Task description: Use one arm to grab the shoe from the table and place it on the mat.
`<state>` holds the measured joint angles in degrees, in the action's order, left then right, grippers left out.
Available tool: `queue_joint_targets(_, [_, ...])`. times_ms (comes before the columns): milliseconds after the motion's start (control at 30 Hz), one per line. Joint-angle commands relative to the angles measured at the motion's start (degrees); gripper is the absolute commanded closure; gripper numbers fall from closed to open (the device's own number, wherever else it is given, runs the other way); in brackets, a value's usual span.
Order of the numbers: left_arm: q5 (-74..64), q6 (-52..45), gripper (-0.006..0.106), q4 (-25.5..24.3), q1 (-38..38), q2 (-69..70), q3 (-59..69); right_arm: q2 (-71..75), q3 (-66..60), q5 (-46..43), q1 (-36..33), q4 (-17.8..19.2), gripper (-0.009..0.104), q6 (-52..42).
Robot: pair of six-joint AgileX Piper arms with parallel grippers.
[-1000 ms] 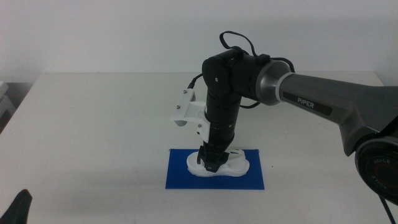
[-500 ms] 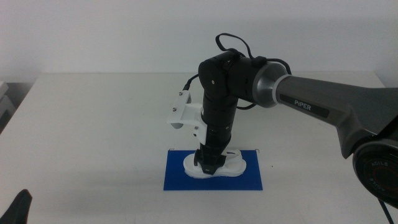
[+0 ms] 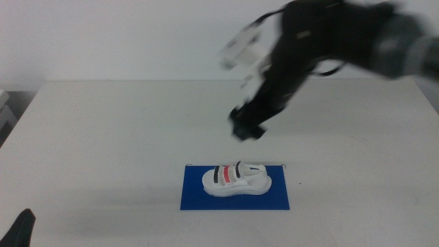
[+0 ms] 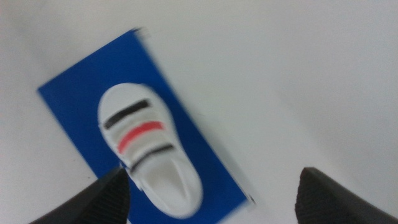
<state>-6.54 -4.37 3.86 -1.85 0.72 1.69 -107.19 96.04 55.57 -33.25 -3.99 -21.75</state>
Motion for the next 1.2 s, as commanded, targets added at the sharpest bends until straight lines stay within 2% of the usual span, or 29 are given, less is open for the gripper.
queue_joint_targets(0, [4.63,0.28,0.007,0.55,-0.23,0.8,0.4,9.88,-4.04,-5.69,2.39,0.89,0.003,5.69])
queue_joint_targets(100, [4.63,0.28,0.007,0.55,-0.23,0.8,0.4,16.96,-10.38,-9.48,5.13,1.18,0.003,11.23])
queue_joint_targets(200, [4.63,0.28,0.007,0.55,-0.23,0.8,0.4,24.0,-15.94,-12.8,8.22,2.96,0.003,18.07])
queue_joint_targets(333, [4.63,0.28,0.007,0.55,-0.23,0.8,0.4,34.7,-25.6,-19.98,11.85,4.75,0.003,22.57])
queue_joint_targets(533, [4.63,0.28,0.007,0.55,-0.23,0.8,0.4,49.53,-42.49,-28.97,15.99,6.76,0.003,22.82])
queue_joint_targets(700, [4.63,0.28,0.007,0.55,-0.23,0.8,0.4,61.95,-59.29,-41.47,17.73,8.89,0.003,22.77])
queue_joint_targets(800, [4.63,0.28,0.007,0.55,-0.23,0.8,0.4,67.87,-67.26,-47.75,17.73,8.96,0.003,22.77])
queue_joint_targets(1000, [4.63,0.28,0.007,0.55,-0.23,0.8,0.4,77.69,-78.5,-52.96,17.73,6.73,0.003,22.77])
queue_joint_targets(1167, [4.63,0.28,0.007,0.55,-0.23,0.8,0.4,85.88,-84.27,-52.75,17.73,6.61,0.003,22.77])
